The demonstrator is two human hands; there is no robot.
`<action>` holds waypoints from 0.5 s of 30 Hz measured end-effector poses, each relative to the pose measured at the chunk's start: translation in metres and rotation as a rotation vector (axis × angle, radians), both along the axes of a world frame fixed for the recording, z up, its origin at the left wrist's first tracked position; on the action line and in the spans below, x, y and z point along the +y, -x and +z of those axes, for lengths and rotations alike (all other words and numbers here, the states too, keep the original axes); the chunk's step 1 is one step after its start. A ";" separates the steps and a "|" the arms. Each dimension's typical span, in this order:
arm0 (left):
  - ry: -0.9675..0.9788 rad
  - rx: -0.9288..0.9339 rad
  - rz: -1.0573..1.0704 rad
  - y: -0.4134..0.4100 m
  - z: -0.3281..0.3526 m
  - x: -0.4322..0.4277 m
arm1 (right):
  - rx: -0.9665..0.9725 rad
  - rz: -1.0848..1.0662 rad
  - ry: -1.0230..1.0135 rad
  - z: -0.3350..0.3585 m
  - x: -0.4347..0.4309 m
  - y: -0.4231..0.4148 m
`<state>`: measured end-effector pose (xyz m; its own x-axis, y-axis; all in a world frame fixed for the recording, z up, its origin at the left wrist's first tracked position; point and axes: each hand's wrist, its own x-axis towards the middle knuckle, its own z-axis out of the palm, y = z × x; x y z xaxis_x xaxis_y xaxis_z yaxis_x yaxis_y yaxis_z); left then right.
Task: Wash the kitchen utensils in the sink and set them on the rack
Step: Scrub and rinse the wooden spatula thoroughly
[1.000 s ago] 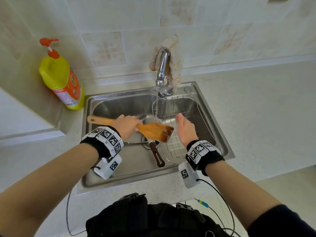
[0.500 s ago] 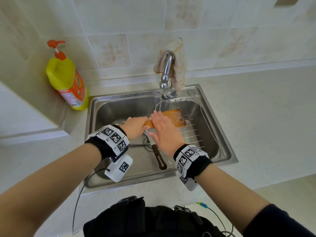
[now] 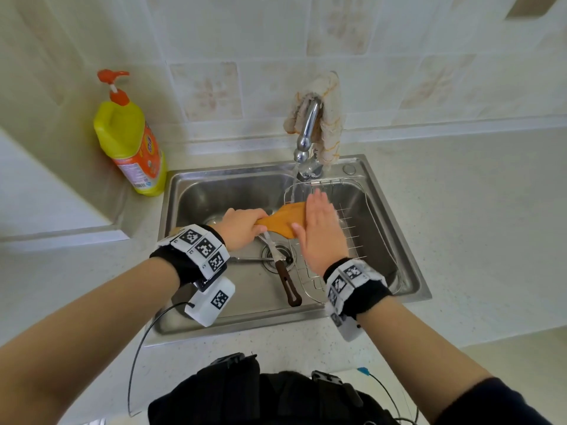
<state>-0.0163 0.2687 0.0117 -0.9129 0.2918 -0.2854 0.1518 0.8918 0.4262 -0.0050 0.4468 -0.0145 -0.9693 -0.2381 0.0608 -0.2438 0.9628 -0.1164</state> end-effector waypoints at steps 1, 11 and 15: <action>0.020 -0.006 -0.007 -0.002 -0.002 -0.001 | -0.007 0.073 -0.020 -0.006 -0.011 -0.009; 0.017 -0.008 -0.009 0.001 -0.007 0.006 | 0.005 0.083 -0.134 -0.014 -0.007 -0.013; 0.002 0.006 -0.017 0.005 -0.007 0.011 | -0.035 0.261 -0.040 -0.010 -0.017 0.002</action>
